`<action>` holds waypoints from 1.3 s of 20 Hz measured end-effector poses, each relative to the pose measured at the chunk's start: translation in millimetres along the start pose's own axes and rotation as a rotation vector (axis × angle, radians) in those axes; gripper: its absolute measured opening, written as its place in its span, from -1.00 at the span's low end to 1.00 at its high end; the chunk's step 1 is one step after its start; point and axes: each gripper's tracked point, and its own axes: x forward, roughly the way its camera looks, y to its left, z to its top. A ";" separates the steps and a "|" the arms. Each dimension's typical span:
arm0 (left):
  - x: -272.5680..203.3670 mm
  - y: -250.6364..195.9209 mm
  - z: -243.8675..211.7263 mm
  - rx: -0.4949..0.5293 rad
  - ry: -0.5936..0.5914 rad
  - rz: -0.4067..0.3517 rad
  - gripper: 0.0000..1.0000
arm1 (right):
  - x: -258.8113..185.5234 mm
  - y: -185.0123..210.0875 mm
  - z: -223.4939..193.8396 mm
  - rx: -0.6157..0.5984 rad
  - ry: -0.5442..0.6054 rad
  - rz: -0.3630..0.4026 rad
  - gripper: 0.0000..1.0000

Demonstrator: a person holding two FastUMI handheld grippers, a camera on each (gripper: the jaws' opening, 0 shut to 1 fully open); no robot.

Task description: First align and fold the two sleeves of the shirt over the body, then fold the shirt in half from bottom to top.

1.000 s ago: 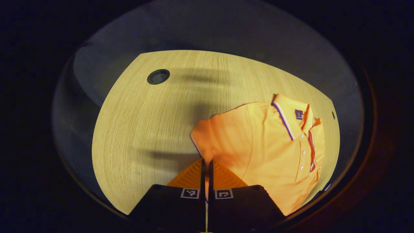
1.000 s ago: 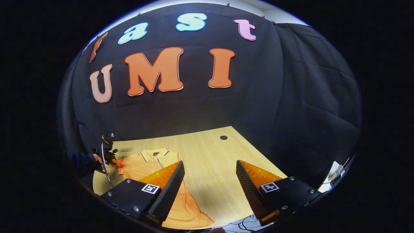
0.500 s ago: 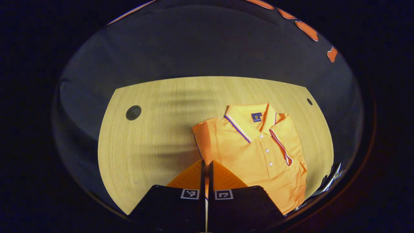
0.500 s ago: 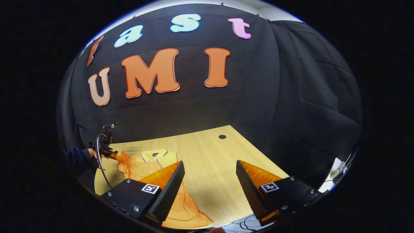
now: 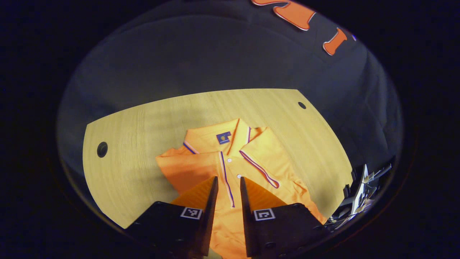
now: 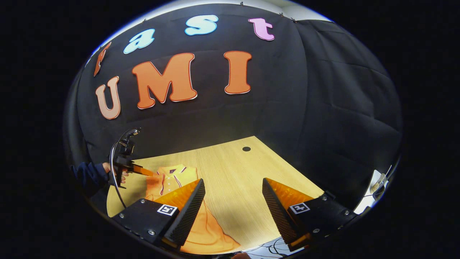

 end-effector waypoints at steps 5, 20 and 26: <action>-33.5 -13.4 8.0 0.021 -0.111 0.040 0.95 | 7.6 0.4 5.4 -0.005 -0.031 0.022 0.95; -268.8 -63.3 1.5 -0.008 -0.743 0.272 0.93 | 9.4 74.3 36.6 -0.219 -0.257 0.294 0.94; -365.9 -88.9 -36.4 0.012 -0.969 0.427 0.92 | -16.8 90.8 38.2 -0.229 -0.358 0.422 0.95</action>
